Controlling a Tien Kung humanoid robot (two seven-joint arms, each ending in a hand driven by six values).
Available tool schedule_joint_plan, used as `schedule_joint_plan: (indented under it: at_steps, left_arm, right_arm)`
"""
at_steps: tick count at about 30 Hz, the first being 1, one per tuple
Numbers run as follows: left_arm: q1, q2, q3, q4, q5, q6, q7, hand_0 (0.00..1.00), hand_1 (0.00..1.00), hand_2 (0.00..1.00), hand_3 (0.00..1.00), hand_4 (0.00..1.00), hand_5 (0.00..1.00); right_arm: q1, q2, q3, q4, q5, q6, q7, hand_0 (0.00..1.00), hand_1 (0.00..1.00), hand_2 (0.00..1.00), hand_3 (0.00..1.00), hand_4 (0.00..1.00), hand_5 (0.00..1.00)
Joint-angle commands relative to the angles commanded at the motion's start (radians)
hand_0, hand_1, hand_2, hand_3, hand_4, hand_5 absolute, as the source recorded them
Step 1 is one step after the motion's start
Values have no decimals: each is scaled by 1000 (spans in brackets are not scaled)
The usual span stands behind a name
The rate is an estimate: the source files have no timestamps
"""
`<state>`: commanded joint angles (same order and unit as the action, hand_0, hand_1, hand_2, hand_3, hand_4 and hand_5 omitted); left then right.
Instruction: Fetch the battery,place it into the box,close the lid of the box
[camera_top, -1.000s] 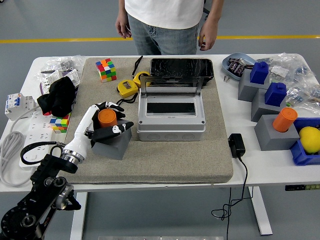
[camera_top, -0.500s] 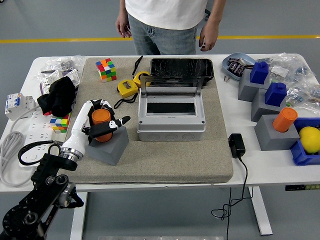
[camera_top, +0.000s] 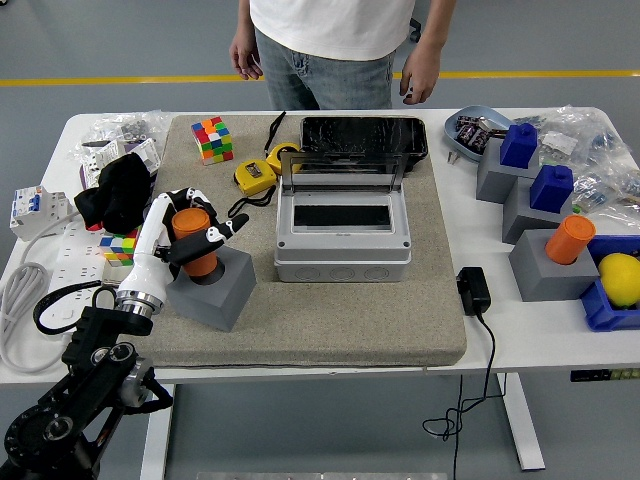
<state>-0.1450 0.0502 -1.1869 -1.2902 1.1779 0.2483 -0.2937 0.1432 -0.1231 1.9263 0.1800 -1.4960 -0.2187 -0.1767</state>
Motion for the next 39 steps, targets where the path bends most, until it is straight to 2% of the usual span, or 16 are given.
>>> schedule_joint_plan:
  at_steps: [4, 5, 6, 11, 12, 17, 19, 24, 29, 33, 39]
  left_arm:
    - [-16, -2, 2, -13, 19, 37, -6, 16, 2, 26, 50, 998, 119]
    - [-26, -3, 3, -21, 29, 60, -10, 16, 2, 26, 50, 998, 119]
    - [-33, -3, 4, -27, 39, 75, -13, 23, 2, 5, 7, 998, 257]
    - [-84, 0, 27, -61, 171, 160, -22, 23, 2, 5, 7, 998, 257]
    - [-93, 2, 34, -66, 207, 169, -19, 22, 2, 2, 2, 998, 411]
    - [-171, 15, 128, -94, 406, 176, 22, 22, 2, 2, 2, 998, 411]
    - [-192, 15, 155, -93, 484, 178, 30, 21, 2, 2, 2, 998, 439]
    - [-301, 5, 286, -41, 649, 177, 49, 23, 2, 2, 2, 998, 443]
    - [-400, -14, 432, 21, 666, 170, 54, 23, 2, 2, 2, 998, 443]
    - [-464, -49, 536, 76, 646, 164, 49, 25, 2, 2, 2, 981, 444]
    - [-517, -50, 604, 135, 610, 169, 34, 25, 2, 2, 2, 974, 441]
  right_arm:
    - [1, 1, 0, 0, 1, 0, 1, 935, 915, 870, 834, 998, 998]
    - [1, 0, -2, 0, 4, 1, 1, 935, 915, 870, 834, 998, 998]
    - [2, 0, -4, 0, 6, 1, 2, 930, 910, 862, 832, 998, 998]
    - [5, -1, -5, 0, 9, 2, 2, 930, 910, 862, 832, 998, 998]
    - [5, -1, -6, 0, 10, 2, 2, 926, 904, 861, 833, 998, 998]
    - [8, -5, -7, 0, 7, 0, 1, 926, 904, 861, 833, 998, 998]
    - [9, -6, -8, 0, 6, -1, 0, 926, 904, 860, 829, 998, 998]
    - [12, -9, -14, 0, 5, -4, -2, 921, 904, 860, 829, 998, 998]
    - [17, -14, -24, 0, 6, -7, -4, 921, 904, 860, 829, 998, 998]
    - [21, -17, -29, 0, 5, -11, -6, 921, 903, 858, 828, 998, 998]
    - [22, -17, -34, 0, 2, -12, -8, 919, 900, 855, 828, 998, 998]
